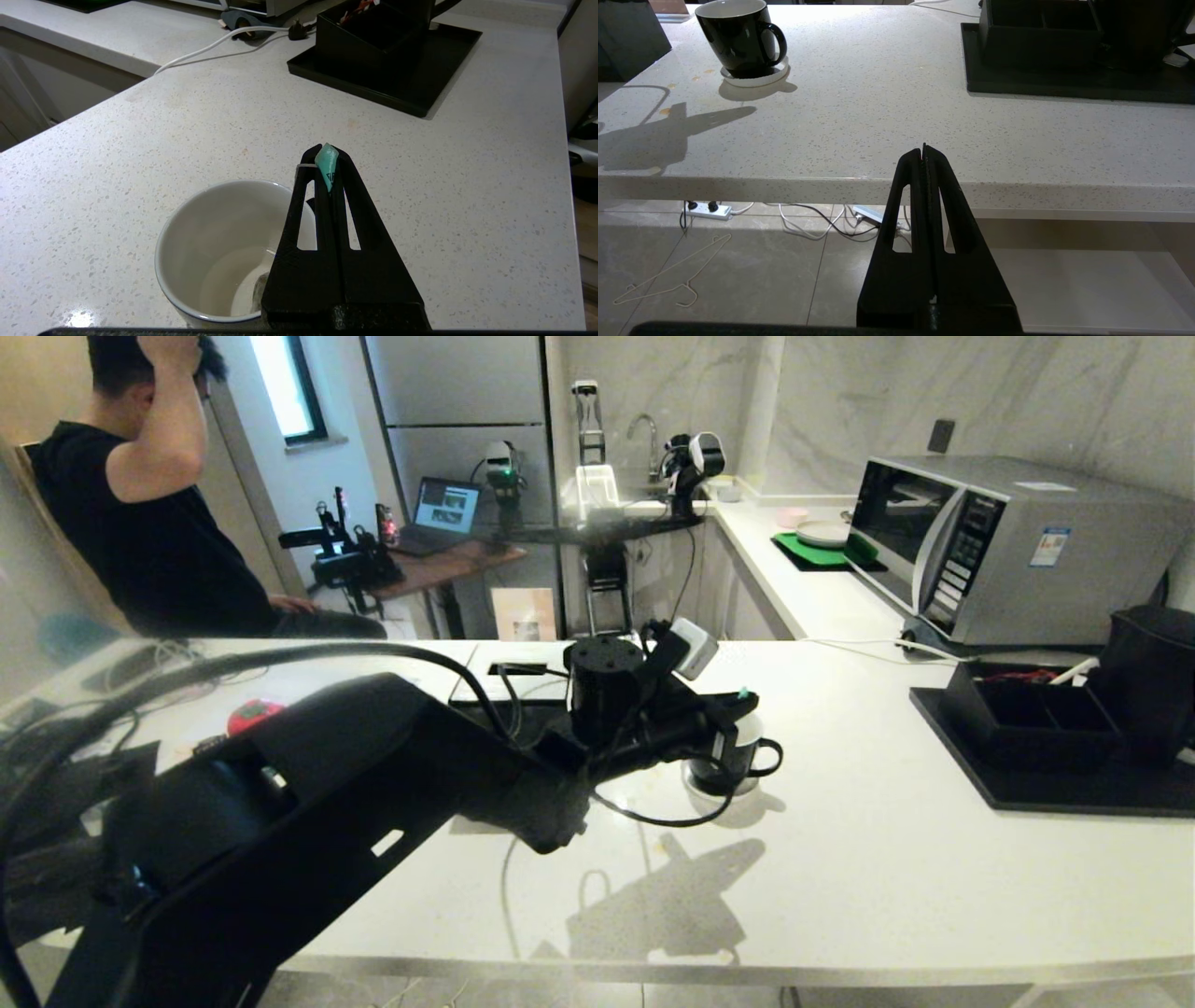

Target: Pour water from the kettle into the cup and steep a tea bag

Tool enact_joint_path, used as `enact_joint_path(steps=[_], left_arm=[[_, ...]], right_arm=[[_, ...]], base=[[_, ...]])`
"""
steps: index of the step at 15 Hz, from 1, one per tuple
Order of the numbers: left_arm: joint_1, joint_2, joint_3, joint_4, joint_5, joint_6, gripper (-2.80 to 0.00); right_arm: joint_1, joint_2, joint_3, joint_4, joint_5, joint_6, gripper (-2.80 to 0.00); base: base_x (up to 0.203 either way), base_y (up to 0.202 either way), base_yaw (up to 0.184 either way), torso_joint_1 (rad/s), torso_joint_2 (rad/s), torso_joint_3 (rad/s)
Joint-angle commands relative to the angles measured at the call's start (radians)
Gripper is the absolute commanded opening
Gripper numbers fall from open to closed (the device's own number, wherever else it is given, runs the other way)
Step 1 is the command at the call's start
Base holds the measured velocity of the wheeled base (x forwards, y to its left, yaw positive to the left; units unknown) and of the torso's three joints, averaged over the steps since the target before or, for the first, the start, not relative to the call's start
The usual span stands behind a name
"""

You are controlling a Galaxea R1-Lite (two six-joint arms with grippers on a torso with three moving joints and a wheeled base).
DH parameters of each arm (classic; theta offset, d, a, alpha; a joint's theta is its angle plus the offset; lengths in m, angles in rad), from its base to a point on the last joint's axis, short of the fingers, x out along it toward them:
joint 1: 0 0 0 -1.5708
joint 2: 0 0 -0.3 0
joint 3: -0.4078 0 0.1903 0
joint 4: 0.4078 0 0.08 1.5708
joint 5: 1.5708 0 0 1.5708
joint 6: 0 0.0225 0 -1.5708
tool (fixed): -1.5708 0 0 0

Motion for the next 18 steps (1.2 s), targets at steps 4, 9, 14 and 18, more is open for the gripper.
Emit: enact_joint_path(steps=[4,9,14,18], left_arm=[[-0.003,-0.024,0.008,-0.005,0.036,0.0,-2.8],[0.002,-0.082,0.005,0.005,0.032,0.056,-2.8],[0.027,-0.146,-0.001,0.009,0.029,0.064,-2.8],[0.029,-0.18,-0.004,0.007,0.022,0.065,-2.8]], right_arm=[[0.0,0.0,0.0,0.0,0.0,0.0,-2.8],[0.0,0.0,0.0,0.0,0.0,0.0,-2.8],[0.0,0.0,0.0,0.0,0.0,0.0,-2.8],[0.0,0.0,0.0,0.0,0.0,0.0,-2.8]], base=[[0.0,0.0,0.0,0.0,0.0,0.0],[0.0,0.0,0.0,0.0,0.0,0.0],[0.0,0.0,0.0,0.0,0.0,0.0],[0.0,0.0,0.0,0.0,0.0,0.0]])
